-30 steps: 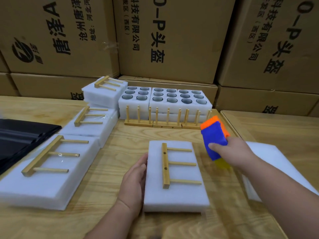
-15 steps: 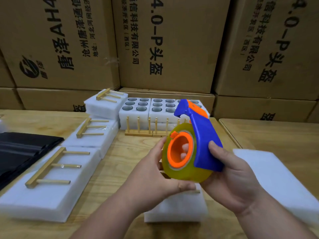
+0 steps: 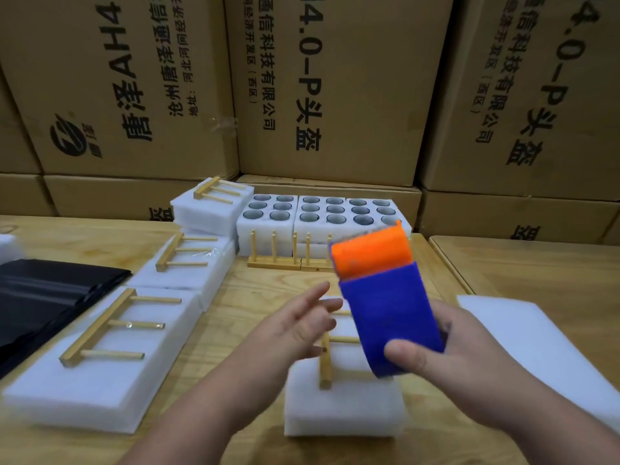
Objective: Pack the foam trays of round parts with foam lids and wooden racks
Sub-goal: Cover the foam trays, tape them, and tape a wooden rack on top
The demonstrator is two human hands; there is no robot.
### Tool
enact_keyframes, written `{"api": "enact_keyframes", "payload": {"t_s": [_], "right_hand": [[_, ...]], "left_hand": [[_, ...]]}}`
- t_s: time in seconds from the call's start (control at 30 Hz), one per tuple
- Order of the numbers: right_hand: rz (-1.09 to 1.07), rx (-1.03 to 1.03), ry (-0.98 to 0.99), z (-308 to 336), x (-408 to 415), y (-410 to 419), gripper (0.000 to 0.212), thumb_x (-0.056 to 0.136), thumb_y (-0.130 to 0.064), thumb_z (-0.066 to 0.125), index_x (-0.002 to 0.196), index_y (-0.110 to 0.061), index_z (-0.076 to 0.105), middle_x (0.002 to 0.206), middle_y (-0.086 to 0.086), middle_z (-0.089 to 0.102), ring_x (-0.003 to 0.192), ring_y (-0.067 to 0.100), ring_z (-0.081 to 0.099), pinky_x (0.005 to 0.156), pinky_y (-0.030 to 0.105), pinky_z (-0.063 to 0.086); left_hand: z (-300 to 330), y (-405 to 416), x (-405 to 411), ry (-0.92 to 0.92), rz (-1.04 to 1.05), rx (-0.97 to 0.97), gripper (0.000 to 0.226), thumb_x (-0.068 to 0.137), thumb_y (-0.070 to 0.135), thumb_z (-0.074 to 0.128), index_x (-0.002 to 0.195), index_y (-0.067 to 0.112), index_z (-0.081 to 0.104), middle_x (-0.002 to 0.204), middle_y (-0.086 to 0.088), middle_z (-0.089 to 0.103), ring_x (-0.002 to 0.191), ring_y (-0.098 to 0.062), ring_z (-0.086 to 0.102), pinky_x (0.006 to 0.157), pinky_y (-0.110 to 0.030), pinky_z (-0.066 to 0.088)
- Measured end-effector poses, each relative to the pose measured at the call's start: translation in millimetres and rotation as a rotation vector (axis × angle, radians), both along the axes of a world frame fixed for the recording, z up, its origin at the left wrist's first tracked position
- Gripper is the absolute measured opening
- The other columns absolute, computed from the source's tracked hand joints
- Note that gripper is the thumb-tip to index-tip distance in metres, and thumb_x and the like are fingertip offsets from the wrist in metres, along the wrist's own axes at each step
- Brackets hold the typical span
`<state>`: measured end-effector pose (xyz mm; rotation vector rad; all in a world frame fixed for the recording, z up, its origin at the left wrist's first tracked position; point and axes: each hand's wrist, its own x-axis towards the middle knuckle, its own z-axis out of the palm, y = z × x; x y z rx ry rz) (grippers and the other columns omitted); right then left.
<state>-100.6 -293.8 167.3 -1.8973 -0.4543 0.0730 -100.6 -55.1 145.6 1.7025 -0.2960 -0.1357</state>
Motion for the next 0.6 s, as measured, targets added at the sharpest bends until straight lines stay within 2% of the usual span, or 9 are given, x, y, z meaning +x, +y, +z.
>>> {"api": "enact_keyframes", "payload": {"t_s": [0.07,0.1,0.17,0.23,0.33,0.43,0.47,0.53,0.6], "right_hand": [[0.027,-0.209,-0.161,0.6,-3.3,-6.8,0.049,0.067,-0.071,0.077,0.111,-0.052,0.065,0.105,-0.016,0.073,0.095,0.008,0.071,0.074,0.017,0.056],[0.054,-0.278,-0.231,-0.7,-4.8,-10.0,0.051,0.069,-0.071,0.076,0.115,-0.054,0.062,0.11,-0.022,0.07,0.104,0.005,0.067,0.08,0.014,0.054],[0.084,-0.374,-0.396,-5.0,-6.1,-14.8,0.048,0.077,-0.063,0.077,0.12,-0.048,0.065,0.118,-0.028,0.066,0.119,-0.001,0.058,0.094,0.011,0.045],[0.083,-0.421,-0.565,-8.6,-8.3,-16.9,0.04,0.076,-0.049,0.084,0.111,-0.034,0.075,0.116,-0.022,0.071,0.121,-0.003,0.056,0.102,0.016,0.041],[0.047,-0.533,-0.718,-6.7,-15.3,-13.7,0.039,0.069,-0.045,0.084,0.101,-0.023,0.08,0.107,-0.011,0.077,0.113,0.007,0.061,0.098,0.027,0.045],[0.087,-0.643,-0.728,-1.2,-19.7,-10.2,0.039,0.07,-0.051,0.08,0.101,-0.027,0.08,0.108,-0.013,0.076,0.112,0.005,0.059,0.099,0.024,0.05],[0.108,-0.662,-0.679,0.7,-19.7,-9.4,0.04,0.072,-0.053,0.08,0.104,-0.029,0.079,0.112,-0.015,0.074,0.117,0.002,0.055,0.103,0.023,0.047],[0.163,-0.632,-0.518,2.9,-18.5,-8.9,0.045,0.079,-0.058,0.078,0.118,-0.036,0.074,0.125,-0.024,0.064,0.129,-0.012,0.04,0.111,0.016,0.029],[0.226,-0.611,-0.46,-3.8,-15.4,-11.9,0.05,0.083,-0.063,0.073,0.128,-0.042,0.066,0.133,-0.032,0.053,0.129,-0.028,0.022,0.113,0.007,0.014]], "left_hand": [[8.3,2.7,5.9,0.002,0.096,-0.042,0.054,0.095,0.055,0.055,0.144,0.032,0.055,0.132,0.013,0.068,0.119,-0.006,0.064,0.099,-0.038,0.051],[10.9,4.7,8.6,0.017,0.14,-0.08,0.045,0.096,0.044,0.057,0.139,0.03,0.06,0.129,0.008,0.07,0.116,-0.009,0.066,0.098,-0.04,0.051],[14.7,9.4,6.8,-0.025,0.158,-0.144,0.043,0.089,0.039,0.063,0.131,0.03,0.066,0.129,0.003,0.071,0.116,-0.015,0.067,0.098,-0.045,0.051],[20.1,14.3,0.6,-0.076,0.132,-0.135,0.045,0.085,0.036,0.06,0.129,0.031,0.068,0.127,0.005,0.072,0.118,-0.016,0.067,0.099,-0.046,0.051],[30.3,19.3,-1.7,-0.149,0.069,-0.072,0.048,0.082,0.024,0.061,0.129,0.033,0.066,0.123,0.01,0.073,0.116,-0.01,0.067,0.093,-0.031,0.054],[42.4,20.8,-2.4,-0.206,-0.017,-0.016,0.051,0.082,0.021,0.068,0.13,0.037,0.066,0.123,0.009,0.072,0.116,-0.009,0.066,0.088,-0.018,0.053],[46.6,21.4,-3.7,-0.228,-0.045,0.002,0.051,0.081,0.022,0.071,0.128,0.041,0.067,0.124,0.01,0.072,0.116,-0.008,0.065,0.088,-0.017,0.052],[55.7,22.5,-5.4,-0.285,-0.083,0.066,0.051,0.078,0.033,0.076,0.126,0.048,0.066,0.124,0.011,0.071,0.119,-0.008,0.063,0.091,-0.018,0.052],[62.5,22.3,-6.1,-0.342,-0.086,0.165,0.049,0.076,0.045,0.074,0.124,0.049,0.066,0.12,0.014,0.072,0.119,-0.007,0.063,0.095,-0.018,0.05]]}}
